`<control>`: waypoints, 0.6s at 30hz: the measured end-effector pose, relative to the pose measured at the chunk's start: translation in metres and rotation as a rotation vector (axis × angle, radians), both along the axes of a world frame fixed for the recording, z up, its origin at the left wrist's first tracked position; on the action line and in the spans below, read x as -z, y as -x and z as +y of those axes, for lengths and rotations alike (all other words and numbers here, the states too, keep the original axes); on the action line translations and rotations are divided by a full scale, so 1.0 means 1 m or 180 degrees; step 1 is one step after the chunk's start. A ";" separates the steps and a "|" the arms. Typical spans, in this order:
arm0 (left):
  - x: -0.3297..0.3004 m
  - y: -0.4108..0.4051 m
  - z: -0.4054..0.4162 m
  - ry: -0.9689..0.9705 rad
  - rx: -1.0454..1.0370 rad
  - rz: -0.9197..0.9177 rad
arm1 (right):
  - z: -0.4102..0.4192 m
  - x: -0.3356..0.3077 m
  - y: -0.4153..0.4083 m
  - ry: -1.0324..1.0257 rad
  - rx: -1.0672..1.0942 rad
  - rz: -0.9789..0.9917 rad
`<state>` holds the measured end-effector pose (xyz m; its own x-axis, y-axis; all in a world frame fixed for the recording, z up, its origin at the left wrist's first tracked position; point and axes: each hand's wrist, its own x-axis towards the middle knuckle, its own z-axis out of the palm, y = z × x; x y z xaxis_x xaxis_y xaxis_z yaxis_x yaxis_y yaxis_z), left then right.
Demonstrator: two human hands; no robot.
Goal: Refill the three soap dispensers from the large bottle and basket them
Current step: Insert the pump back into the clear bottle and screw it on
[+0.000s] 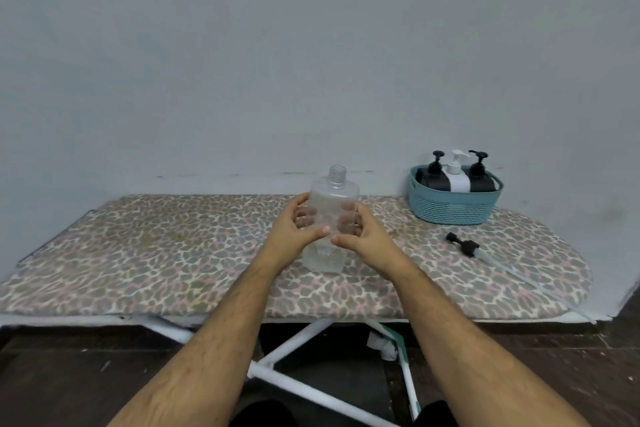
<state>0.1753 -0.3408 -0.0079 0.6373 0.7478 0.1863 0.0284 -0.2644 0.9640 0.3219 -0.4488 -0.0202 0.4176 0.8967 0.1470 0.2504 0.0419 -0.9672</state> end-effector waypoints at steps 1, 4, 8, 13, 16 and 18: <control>0.001 0.007 0.002 -0.0017 -0.0081 0.0004 | 0.007 0.001 0.007 0.0034 -0.0038 -0.0029; 0.006 0.022 0.009 -0.0061 -0.0362 -0.0009 | 0.024 0.003 0.021 0.0104 -0.0074 -0.0165; 0.017 0.030 0.013 -0.0024 -0.0514 -0.0116 | 0.033 0.006 0.030 0.0152 -0.0085 -0.0275; 0.024 0.027 0.009 -0.0013 -0.0611 -0.0230 | 0.029 0.009 0.028 0.0276 -0.0095 -0.0277; 0.028 0.026 0.010 0.0026 -0.0638 -0.0228 | 0.018 0.008 0.014 0.0478 0.0165 -0.0529; 0.030 0.025 0.011 0.0020 -0.0675 -0.0183 | 0.005 0.005 -0.002 0.0576 0.0464 -0.0805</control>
<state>0.1499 -0.3298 -0.0384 0.4539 0.8653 0.2126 0.0277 -0.2522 0.9673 0.3235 -0.4443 -0.0249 0.5140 0.8512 0.1061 0.4738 -0.1787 -0.8623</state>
